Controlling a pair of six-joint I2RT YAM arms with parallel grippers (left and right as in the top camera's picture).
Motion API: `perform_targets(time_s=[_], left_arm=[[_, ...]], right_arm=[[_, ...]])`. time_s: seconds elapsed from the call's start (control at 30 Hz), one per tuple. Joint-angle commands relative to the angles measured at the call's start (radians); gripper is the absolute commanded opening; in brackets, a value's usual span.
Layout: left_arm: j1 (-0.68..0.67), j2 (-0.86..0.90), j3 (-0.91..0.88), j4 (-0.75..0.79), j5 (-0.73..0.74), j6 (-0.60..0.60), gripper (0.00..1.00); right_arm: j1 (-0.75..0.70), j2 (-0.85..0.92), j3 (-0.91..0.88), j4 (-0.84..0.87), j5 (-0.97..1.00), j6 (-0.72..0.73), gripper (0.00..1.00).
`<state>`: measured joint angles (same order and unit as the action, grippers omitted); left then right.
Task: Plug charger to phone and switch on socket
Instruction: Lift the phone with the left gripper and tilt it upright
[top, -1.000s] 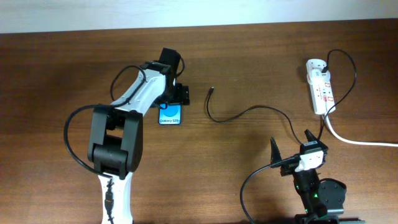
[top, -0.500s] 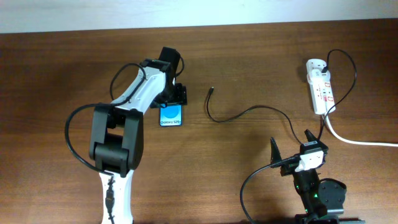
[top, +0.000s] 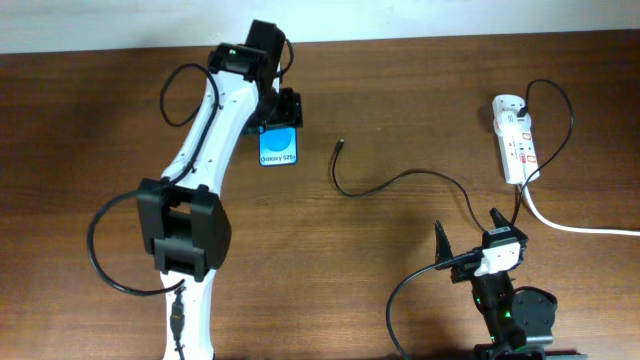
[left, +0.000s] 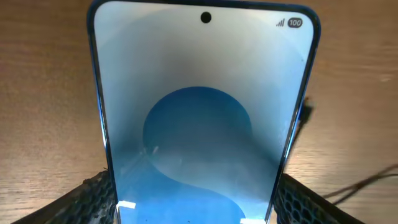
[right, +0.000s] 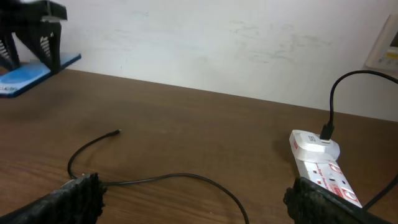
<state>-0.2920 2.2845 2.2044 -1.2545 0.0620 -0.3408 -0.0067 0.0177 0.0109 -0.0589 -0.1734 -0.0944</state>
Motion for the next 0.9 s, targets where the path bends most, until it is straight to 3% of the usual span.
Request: perform_targets(time_s=[0.0,0.1,0.17,0.33,0.4,0.5,0.67,0.87], left_arm=[[0.007,-0.005,0.054,-0.006,0.086,-0.011,0.0],[0.007,-0.005,0.056,-0.008,0.128,-0.04,0.0],[0.02,-0.005,0.056,-0.014,0.196,-0.148,0.0],[0.089,-0.005,0.056,-0.016,0.485,-0.32,0.0],[0.125,-0.005,0.056,-0.04,0.619,-0.421,0.0],[0.166,-0.005,0.056,-0.116,0.706,-0.63,0.0],[0.185,-0.005,0.056,-0.179,1.017,-0.644,0.0],[0.193,-0.005,0.056,-0.206,1.176,-0.697,0.0]], right_arm=[[0.006,-0.005,-0.005,-0.005,-0.005,-0.003,0.98],[0.006,-0.005,-0.005,-0.005,-0.005,-0.003,0.98],[0.006,-0.005,-0.005,-0.005,-0.005,-0.003,0.98],[0.006,-0.005,-0.005,-0.005,-0.005,-0.003,0.98],[0.006,-0.005,-0.005,-0.005,-0.005,-0.003,0.98],[0.006,-0.005,-0.005,-0.005,-0.005,-0.003,0.98],[0.006,-0.005,-0.005,-0.005,-0.005,-0.003,0.98],[0.006,-0.005,-0.005,-0.005,-0.005,-0.003,0.98]])
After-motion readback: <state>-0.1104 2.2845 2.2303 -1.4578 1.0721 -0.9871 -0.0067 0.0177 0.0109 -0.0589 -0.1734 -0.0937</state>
